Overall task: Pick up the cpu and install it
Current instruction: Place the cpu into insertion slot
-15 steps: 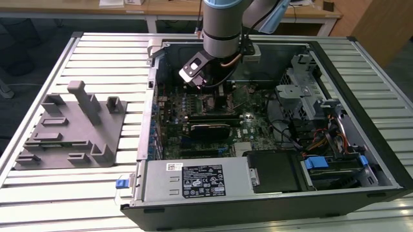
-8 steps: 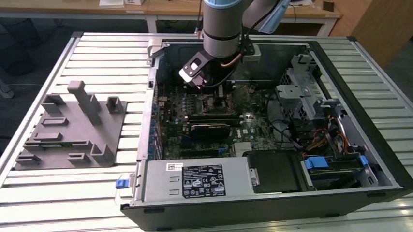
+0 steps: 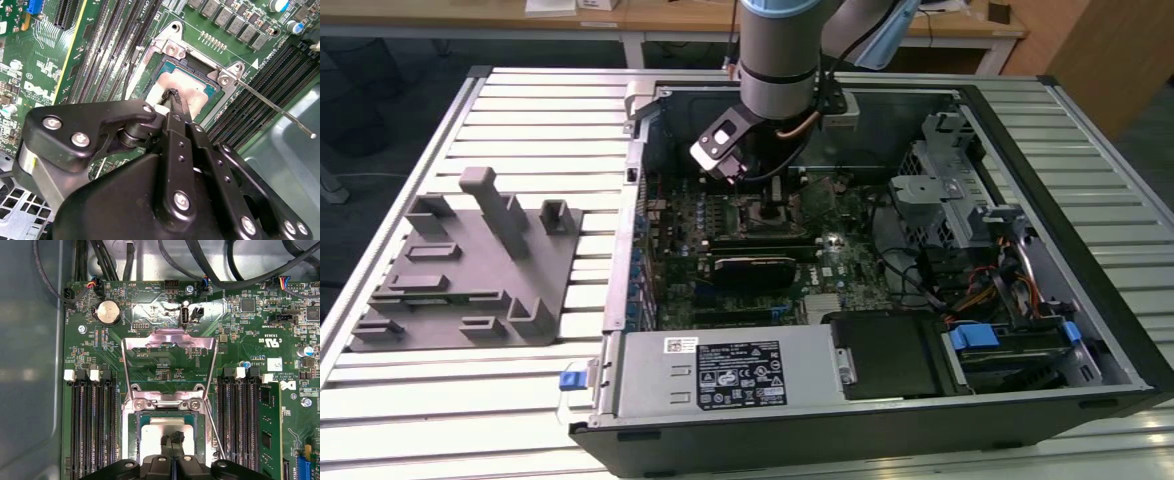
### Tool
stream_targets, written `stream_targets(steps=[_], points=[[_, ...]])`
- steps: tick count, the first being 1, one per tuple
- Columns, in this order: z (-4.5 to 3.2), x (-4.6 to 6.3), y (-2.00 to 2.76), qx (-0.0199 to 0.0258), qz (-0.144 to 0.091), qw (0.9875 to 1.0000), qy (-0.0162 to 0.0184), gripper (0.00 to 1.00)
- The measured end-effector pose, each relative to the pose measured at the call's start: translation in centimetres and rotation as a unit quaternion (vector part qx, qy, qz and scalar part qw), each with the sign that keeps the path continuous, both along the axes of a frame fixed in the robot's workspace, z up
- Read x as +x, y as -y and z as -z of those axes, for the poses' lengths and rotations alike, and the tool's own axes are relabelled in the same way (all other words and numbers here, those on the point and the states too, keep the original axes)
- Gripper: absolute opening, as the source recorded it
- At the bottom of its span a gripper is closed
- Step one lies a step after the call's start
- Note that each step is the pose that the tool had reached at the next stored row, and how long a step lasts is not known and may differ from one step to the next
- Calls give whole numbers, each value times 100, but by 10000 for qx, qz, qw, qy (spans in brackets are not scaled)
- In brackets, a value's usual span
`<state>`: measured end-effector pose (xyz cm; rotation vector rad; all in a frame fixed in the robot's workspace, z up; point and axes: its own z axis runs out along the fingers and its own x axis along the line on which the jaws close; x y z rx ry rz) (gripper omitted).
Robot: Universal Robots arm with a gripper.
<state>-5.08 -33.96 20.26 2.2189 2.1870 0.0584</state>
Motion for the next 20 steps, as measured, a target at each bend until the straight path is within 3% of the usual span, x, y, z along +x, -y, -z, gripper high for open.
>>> stream_targets(steps=[1, 3, 4, 20], points=[[0, 0, 0, 2, 0, 10000, 0, 11], [-1, 0, 1, 70, -1, 10000, -1, 11], [0, 0, 0, 81, 0, 10000, 0, 11], [51, -3, 1, 82, 0, 10000, -1, 11]])
